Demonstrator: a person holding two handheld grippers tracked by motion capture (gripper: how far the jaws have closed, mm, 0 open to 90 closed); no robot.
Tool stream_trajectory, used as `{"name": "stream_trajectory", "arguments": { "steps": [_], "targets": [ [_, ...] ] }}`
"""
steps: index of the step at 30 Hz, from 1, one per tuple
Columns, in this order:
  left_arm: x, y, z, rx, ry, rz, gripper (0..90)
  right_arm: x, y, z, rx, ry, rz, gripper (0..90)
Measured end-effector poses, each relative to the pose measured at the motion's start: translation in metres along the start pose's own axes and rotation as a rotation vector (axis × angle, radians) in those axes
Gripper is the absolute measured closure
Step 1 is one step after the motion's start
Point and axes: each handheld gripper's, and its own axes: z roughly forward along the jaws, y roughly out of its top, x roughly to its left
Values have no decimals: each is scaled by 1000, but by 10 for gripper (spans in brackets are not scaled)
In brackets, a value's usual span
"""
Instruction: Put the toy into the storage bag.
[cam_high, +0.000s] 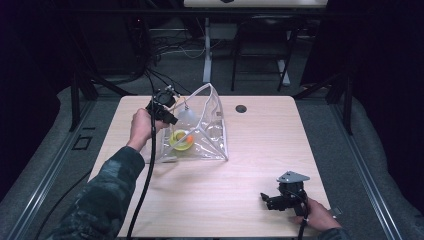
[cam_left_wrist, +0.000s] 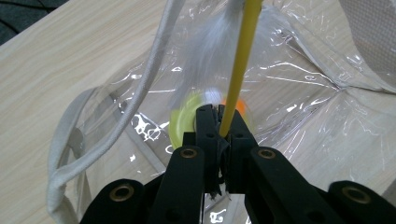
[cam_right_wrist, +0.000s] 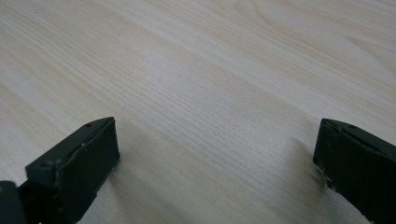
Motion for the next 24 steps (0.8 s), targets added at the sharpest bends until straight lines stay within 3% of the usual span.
{"name": "stream_trajectory", "arguments": {
  "steps": [5,11,19,24],
  "targets": [
    [0,-1,-1,0,-3,-5,843,0,0,0,4,-5,-4,0],
    [1,-4,-7,-14,-27,-11,739,0,0,0,3,-6,-2,0],
    [1,-10,-28,-65,-26,-40,413,0,0,0,0,-1,0,0],
    [2,-17,-43,-80,-16,-36,328,0,0,0,-1,-2,1,0]
  ]
}}
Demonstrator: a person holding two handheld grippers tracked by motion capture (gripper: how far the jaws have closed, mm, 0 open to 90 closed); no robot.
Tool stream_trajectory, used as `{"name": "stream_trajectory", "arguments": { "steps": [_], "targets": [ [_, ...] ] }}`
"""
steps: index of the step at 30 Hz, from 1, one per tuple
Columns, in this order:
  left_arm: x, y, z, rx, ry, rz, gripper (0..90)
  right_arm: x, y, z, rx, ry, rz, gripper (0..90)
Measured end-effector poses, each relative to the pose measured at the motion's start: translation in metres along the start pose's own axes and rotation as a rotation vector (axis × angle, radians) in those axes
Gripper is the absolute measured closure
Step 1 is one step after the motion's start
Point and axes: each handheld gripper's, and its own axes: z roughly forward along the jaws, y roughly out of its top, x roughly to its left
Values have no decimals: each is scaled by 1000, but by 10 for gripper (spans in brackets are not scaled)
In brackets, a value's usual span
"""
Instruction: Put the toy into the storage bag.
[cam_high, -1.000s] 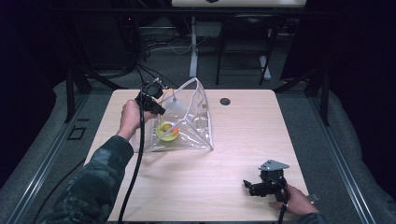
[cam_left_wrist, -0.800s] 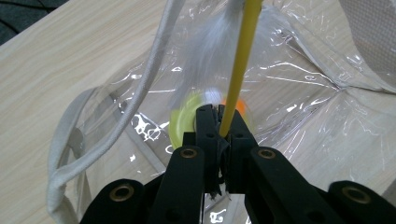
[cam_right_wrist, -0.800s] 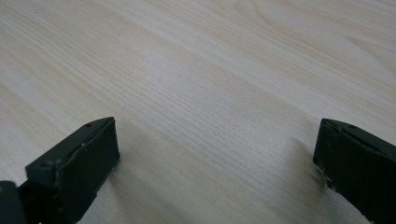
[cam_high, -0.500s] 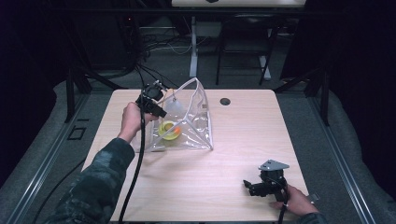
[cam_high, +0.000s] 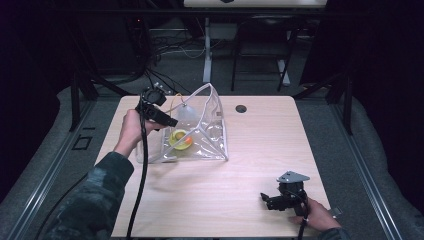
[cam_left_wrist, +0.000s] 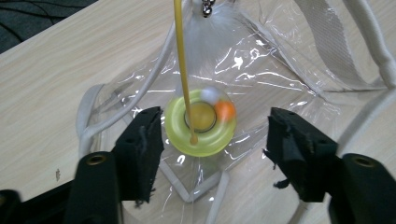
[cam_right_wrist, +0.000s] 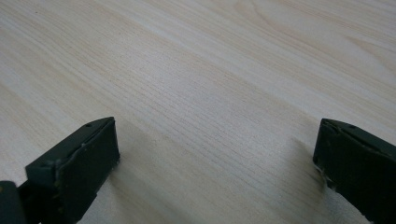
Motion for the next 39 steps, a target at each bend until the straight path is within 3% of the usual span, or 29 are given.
{"name": "stream_trajectory", "arguments": {
  "steps": [10,18,29,35,39],
  "targets": [
    [11,-20,-34,-45,38,-50,165,0,0,0,1,2,0,0],
    [18,-42,-53,-60,62,-65,139,0,0,0,1,2,-1,0],
    [27,-86,-56,-39,95,-124,38,0,0,0,1,2,-1,0],
    [24,-110,-55,-17,116,-91,1,0,0,0,1,2,-1,0],
    [23,-127,-51,-16,131,-98,0,0,0,0,-5,-1,2,0]
  ]
}}
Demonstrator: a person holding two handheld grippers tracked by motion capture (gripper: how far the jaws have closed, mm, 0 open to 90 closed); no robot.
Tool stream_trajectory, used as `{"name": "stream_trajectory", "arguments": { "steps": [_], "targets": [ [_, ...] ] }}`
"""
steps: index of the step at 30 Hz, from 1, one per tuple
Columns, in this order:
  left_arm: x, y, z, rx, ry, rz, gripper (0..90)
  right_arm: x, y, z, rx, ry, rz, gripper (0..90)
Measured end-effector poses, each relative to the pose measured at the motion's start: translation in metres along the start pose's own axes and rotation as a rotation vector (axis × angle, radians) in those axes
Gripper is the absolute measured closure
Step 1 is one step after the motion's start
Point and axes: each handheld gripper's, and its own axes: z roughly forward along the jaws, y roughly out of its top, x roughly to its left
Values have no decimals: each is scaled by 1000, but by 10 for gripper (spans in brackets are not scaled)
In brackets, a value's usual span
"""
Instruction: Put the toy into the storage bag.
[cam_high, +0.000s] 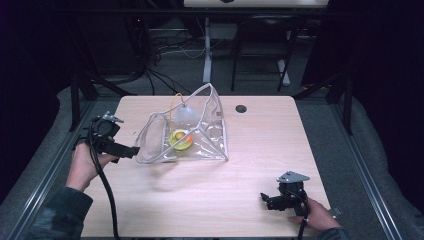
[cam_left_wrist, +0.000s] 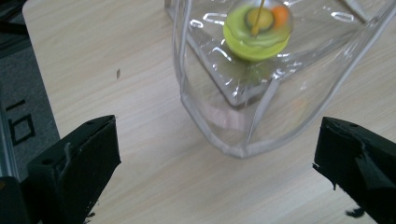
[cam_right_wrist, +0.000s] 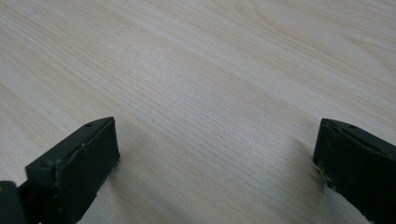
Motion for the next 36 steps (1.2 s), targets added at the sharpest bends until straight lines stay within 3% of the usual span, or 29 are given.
{"name": "stream_trajectory", "arguments": {
  "steps": [5,13,22,28,32,36],
  "targets": [
    [3,-21,9,32,-5,-22,0,0,0,0,5,1,-4,0],
    [10,-51,19,32,-7,-77,0,0,0,0,0,1,-1,0],
    [11,-86,40,72,-41,-137,0,0,0,0,5,2,-4,0],
    [1,-104,55,92,-76,-120,0,0,0,0,4,0,-4,0],
    [-3,-113,63,86,-76,-125,0,0,0,0,4,0,-4,0],
    [-4,-124,68,32,-68,-167,0,0,0,0,4,1,-4,0]
  ]
}}
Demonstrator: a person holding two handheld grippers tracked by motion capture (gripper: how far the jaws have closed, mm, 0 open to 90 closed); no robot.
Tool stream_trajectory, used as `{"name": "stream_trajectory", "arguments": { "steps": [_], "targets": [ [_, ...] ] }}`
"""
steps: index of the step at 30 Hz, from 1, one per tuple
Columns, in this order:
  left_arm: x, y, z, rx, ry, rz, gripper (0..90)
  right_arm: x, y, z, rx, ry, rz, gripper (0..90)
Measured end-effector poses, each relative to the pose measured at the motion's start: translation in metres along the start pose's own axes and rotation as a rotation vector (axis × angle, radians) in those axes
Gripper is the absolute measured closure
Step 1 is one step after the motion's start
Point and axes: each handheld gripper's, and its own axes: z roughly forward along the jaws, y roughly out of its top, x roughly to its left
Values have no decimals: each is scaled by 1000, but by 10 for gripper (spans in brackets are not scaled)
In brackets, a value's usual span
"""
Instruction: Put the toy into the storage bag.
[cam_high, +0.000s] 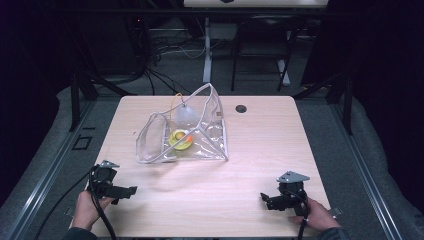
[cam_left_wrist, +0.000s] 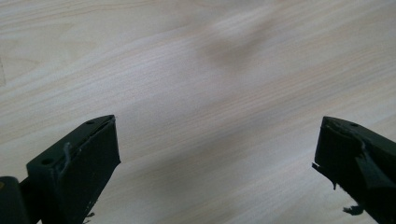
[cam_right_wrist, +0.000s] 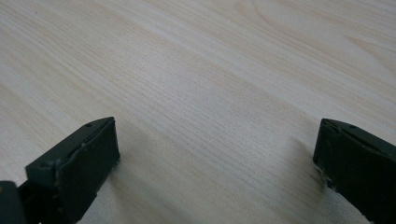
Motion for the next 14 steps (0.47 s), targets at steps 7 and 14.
{"name": "stream_trajectory", "arguments": {
  "steps": [7,14],
  "targets": [
    [5,-7,3,-9,71,-42,0,0,0,0,1,1,-1,0],
    [10,-12,16,50,83,-54,0,0,0,0,0,0,0,0]
  ]
}}
